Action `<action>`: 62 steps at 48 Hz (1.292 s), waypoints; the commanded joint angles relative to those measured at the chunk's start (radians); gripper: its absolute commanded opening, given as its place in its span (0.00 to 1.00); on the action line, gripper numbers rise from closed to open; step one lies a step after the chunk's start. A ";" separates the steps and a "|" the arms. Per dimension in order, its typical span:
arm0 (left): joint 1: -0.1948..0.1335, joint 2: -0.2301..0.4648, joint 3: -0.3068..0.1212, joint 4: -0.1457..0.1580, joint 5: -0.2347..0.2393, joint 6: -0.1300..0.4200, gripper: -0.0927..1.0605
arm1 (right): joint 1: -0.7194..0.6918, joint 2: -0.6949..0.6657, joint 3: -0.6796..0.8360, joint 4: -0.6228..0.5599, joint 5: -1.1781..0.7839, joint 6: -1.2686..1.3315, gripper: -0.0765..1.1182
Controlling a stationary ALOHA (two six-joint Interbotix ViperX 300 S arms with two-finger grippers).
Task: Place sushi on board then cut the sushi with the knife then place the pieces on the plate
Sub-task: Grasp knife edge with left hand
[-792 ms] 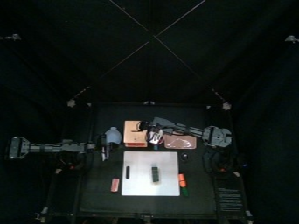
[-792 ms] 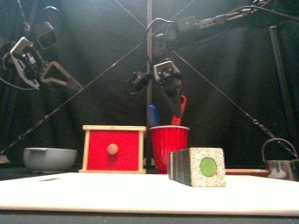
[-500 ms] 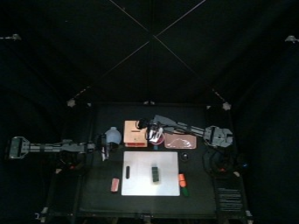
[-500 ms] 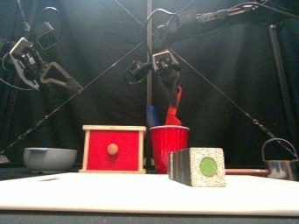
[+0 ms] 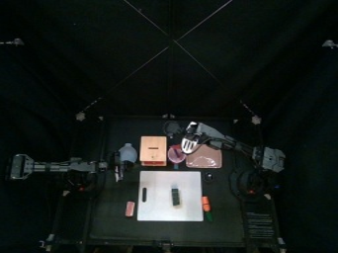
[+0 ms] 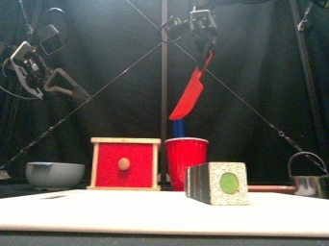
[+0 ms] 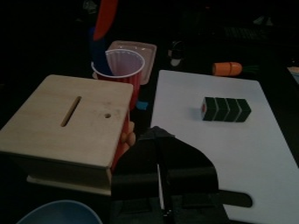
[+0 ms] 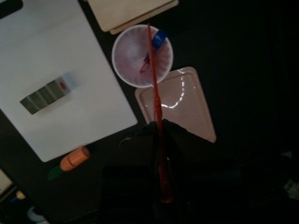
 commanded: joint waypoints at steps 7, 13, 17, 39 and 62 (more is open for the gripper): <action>-0.002 0.003 -0.012 -0.003 -0.006 0.002 0.07 | 0.155 -0.193 0.137 -0.135 -0.060 0.029 0.46; -0.006 0.002 -0.014 -0.003 -0.006 0.002 0.08 | 0.253 -0.284 0.267 -0.212 -0.198 0.158 0.46; -0.008 0.002 -0.021 -0.002 -0.006 0.002 0.08 | 0.307 -0.344 0.356 -0.249 -0.275 0.227 0.46; -0.132 -0.005 -0.126 0.051 -0.025 0.002 0.09 | 0.428 -0.561 0.943 -0.394 -1.058 0.537 0.46; -0.219 0.069 -0.178 0.017 -0.015 -0.005 0.48 | 0.365 -0.518 1.198 -0.419 -1.536 0.577 0.46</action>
